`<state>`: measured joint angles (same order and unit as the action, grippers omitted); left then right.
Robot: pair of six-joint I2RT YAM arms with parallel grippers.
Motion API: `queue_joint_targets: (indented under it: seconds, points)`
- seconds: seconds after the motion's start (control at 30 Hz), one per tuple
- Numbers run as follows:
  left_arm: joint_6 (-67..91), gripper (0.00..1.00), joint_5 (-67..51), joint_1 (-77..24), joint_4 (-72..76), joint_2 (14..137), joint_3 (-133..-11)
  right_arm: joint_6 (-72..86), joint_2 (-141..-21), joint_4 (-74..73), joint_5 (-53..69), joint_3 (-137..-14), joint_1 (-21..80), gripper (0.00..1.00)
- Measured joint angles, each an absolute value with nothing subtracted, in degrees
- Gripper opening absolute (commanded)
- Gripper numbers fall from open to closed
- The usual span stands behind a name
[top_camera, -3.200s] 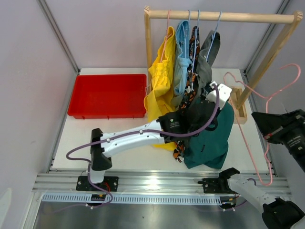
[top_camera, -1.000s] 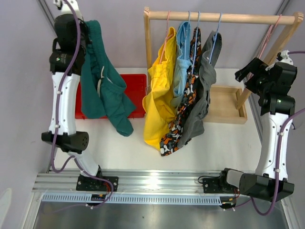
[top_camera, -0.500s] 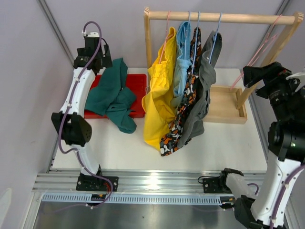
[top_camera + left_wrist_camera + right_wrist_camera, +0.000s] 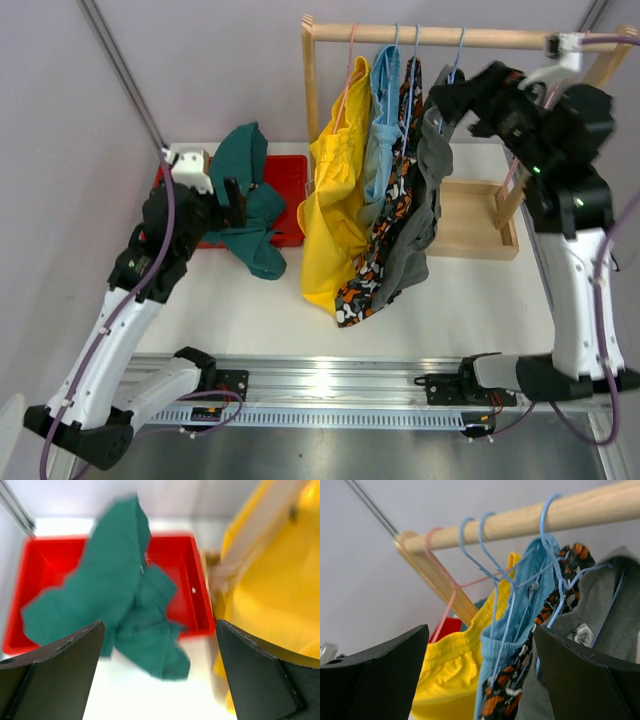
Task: Remove the shorts from the hanger
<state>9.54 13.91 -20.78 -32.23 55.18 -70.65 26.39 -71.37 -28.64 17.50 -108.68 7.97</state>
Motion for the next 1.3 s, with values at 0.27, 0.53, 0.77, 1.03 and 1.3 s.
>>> queue_joint_targets:
  seconds: [0.27,0.53,0.77,1.03,1.3]
  points:
    - [10.2,0.99,11.8,-21.6,-32.4,44.3,-49.4,21.3,-83.8,-33.8,3.4,-110.6,10.6,0.86]
    - [10.6,0.99,11.3,-21.7,-31.3,41.0,-46.3,20.7,-84.0,-31.7,-2.7,-110.1,10.7,0.61]
    - [10.7,0.99,11.2,-21.8,-30.9,43.0,-46.3,20.9,-86.9,-30.1,-4.4,-109.6,14.3,0.49]
    - [10.7,0.99,11.2,-21.8,-30.7,42.7,-46.3,21.0,-88.4,-30.3,-6.4,-109.5,15.9,0.0]
    - [10.6,0.99,10.8,-22.2,-30.5,42.5,-46.3,19.8,-86.3,-32.4,-8.0,-109.5,16.3,0.0]
